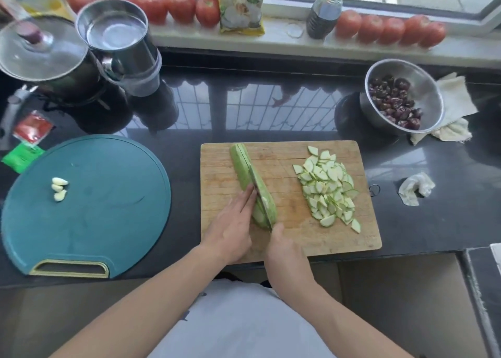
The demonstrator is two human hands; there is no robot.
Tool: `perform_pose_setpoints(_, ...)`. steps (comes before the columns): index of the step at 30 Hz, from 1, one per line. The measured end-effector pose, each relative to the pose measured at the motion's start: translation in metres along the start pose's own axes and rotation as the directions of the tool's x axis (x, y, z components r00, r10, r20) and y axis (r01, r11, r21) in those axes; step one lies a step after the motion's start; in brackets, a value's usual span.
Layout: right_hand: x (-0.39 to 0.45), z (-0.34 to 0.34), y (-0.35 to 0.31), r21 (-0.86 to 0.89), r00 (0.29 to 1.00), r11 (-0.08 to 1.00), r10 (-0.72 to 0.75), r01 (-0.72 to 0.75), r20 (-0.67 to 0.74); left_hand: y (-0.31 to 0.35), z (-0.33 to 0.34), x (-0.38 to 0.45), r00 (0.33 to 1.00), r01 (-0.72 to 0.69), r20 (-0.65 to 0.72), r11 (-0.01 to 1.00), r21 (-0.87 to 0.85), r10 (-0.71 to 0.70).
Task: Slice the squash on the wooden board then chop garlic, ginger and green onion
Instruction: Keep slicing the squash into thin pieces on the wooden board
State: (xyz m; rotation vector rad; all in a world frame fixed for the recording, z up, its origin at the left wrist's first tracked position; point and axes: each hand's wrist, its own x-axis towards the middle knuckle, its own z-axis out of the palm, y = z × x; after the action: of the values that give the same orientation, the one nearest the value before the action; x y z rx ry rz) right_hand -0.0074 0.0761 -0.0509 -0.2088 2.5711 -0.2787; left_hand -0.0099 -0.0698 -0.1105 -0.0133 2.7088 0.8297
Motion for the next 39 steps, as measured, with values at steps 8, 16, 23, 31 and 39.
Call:
perform_pose_setpoints(8,-0.021,-0.015,0.010,0.127,0.999,0.992,0.011,-0.016,0.045,0.008,-0.005,-0.001,1.000,0.003,-0.009,1.000,0.024,-0.003)
perform_pose_setpoints(16,-0.040,-0.065,0.055,0.331,0.990,0.944,0.054,-0.009,-0.128,0.022,-0.019,0.016,0.894,0.306,-0.182,0.853,-0.423,-0.411)
perform_pose_setpoints(23,0.004,-0.097,0.106,0.280,0.999,0.960,0.022,-0.010,-0.038,0.066,-0.014,0.098,0.645,0.673,-0.169,0.658,-0.336,-0.746)
perform_pose_setpoints(31,0.030,-0.099,0.157,0.150,0.981,0.979,-0.154,0.137,0.114,0.050,-0.004,0.067,0.752,0.625,-0.263,0.781,-0.004,-0.604)
perform_pose_setpoints(39,0.040,-0.065,0.159,-0.109,0.936,0.931,-0.339,0.348,0.095,0.019,-0.012,0.001,0.769,0.613,-0.322,0.780,0.126,-0.552)
